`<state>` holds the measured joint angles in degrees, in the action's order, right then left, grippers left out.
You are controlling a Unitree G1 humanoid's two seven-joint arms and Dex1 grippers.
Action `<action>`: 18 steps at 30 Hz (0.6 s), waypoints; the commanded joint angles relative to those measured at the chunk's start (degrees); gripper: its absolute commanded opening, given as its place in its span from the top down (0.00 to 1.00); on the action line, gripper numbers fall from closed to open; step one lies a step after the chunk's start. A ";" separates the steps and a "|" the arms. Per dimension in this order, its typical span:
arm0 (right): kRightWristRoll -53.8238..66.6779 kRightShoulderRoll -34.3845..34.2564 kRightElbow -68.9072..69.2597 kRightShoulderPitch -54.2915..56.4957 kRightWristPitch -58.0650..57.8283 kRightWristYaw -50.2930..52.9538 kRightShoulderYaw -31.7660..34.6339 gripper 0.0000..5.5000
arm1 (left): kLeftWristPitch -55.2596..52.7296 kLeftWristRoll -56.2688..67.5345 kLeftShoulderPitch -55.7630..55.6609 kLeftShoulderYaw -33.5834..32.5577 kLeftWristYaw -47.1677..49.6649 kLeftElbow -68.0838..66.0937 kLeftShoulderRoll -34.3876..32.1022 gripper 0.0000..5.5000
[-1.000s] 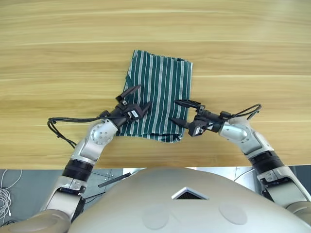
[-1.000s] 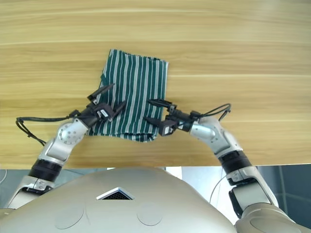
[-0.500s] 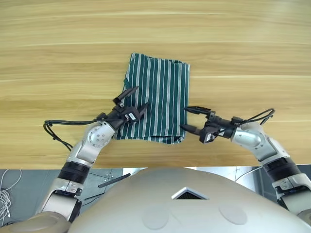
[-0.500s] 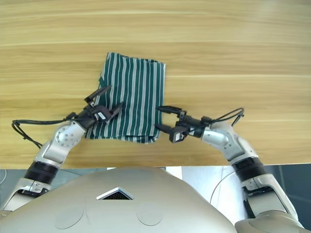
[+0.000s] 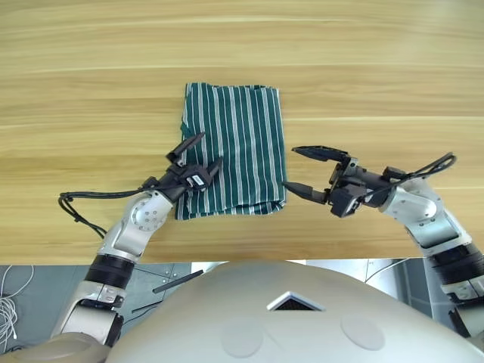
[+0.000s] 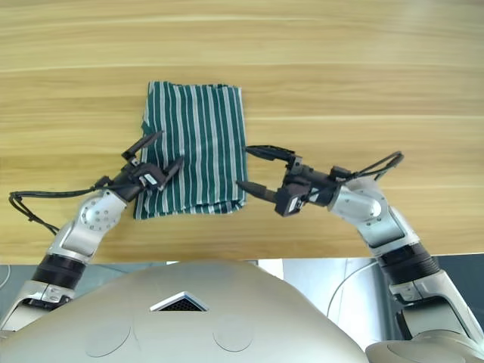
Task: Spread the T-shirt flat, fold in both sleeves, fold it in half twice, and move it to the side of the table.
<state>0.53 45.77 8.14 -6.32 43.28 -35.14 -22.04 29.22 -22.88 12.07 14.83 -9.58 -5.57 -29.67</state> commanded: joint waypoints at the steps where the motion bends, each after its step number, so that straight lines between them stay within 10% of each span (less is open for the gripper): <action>1: 2.50 -1.90 2.27 1.34 -2.40 -1.95 0.11 0.36 | 2.41 2.87 -0.45 -1.90 1.18 3.34 1.73 0.34; 11: -27.14 1.38 -18.89 0.45 3.35 12.12 8.24 0.36 | 0.59 6.98 8.83 -28.56 3.12 12.04 -8.49 0.34; 18: -31.63 3.63 -20.93 1.01 5.31 15.73 9.30 0.36 | 3.53 -3.66 29.89 -24.32 -10.00 20.05 -17.42 0.34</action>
<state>-29.75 48.34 -11.96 -6.00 48.52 -18.89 -12.67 32.63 -26.26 40.45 -9.38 -17.17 8.83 -45.73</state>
